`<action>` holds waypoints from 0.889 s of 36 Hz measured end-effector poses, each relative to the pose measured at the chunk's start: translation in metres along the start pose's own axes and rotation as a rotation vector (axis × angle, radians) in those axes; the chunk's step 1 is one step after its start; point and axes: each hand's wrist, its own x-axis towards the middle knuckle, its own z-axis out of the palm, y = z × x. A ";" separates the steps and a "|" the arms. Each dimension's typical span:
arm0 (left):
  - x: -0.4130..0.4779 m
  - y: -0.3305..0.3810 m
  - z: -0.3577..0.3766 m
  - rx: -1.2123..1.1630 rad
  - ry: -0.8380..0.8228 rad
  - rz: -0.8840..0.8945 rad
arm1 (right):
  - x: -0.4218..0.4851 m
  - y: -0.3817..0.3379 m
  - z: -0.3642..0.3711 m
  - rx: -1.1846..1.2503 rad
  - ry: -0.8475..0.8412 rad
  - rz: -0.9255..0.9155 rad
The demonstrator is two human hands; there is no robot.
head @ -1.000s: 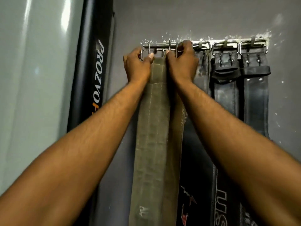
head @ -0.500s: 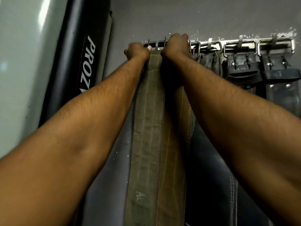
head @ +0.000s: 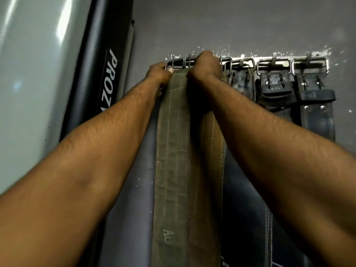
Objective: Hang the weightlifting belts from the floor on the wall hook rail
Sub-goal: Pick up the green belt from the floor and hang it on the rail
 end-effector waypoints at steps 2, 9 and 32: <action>-0.001 -0.003 -0.001 -0.008 -0.025 0.015 | -0.004 0.004 0.005 -0.005 -0.013 0.045; -0.022 -0.021 0.011 -0.078 -0.094 -0.040 | -0.023 0.019 0.015 -0.191 -0.099 -0.061; -0.019 -0.024 0.014 0.046 -0.097 -0.020 | -0.039 0.013 0.000 -0.160 -0.149 -0.064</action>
